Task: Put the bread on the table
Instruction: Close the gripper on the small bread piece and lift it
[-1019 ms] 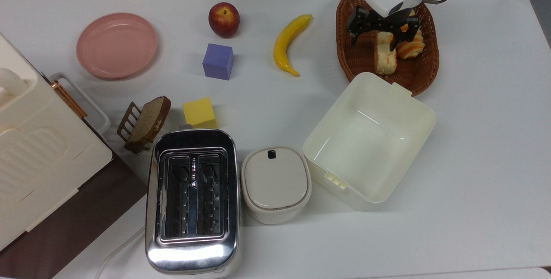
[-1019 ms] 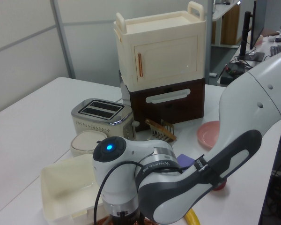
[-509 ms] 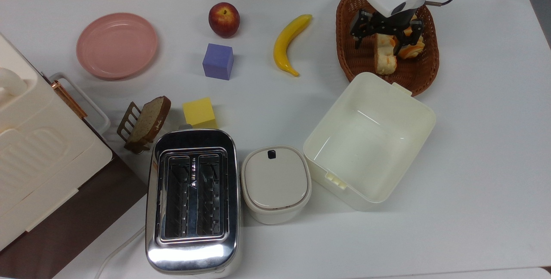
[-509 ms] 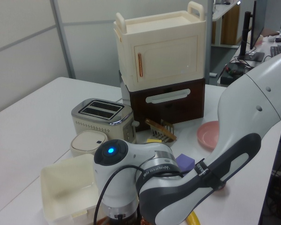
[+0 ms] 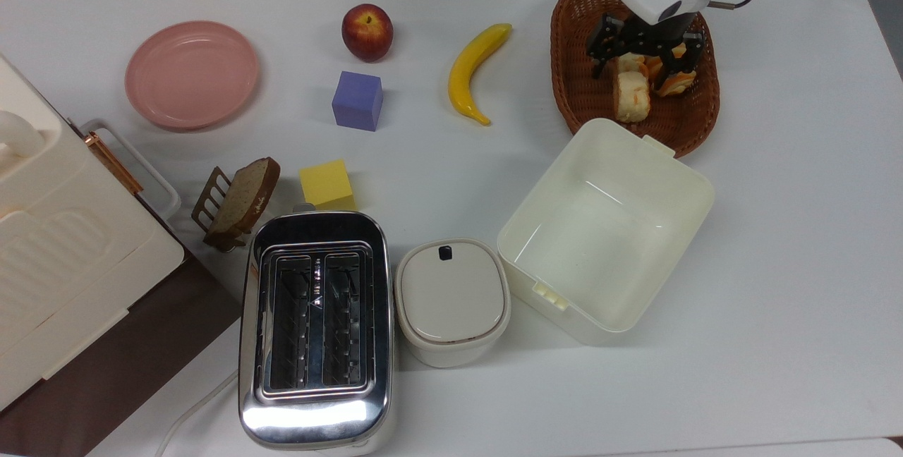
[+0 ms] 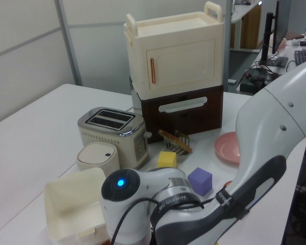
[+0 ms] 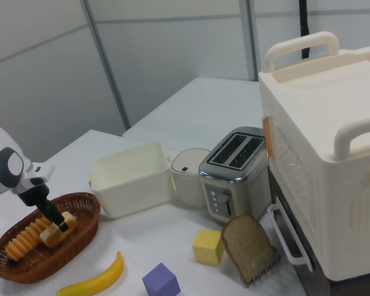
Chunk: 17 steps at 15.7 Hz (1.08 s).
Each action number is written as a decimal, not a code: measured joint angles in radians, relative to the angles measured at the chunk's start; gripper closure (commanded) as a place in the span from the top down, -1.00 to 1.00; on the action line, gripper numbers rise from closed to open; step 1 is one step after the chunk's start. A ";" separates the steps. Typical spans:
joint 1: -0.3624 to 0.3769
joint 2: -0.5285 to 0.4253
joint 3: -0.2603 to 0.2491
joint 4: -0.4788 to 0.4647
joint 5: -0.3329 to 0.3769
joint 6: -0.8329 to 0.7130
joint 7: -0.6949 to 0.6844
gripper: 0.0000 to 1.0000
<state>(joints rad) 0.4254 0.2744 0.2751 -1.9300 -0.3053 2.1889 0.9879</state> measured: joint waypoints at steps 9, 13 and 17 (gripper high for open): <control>0.019 0.043 0.005 0.002 -0.039 0.004 0.011 -1.00; 0.014 0.043 0.004 0.009 -0.063 0.005 0.015 -1.00; -0.021 0.043 -0.005 0.031 -0.095 0.005 0.016 -1.00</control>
<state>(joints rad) 0.4039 0.3170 0.2696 -1.8988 -0.4005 2.1935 1.0036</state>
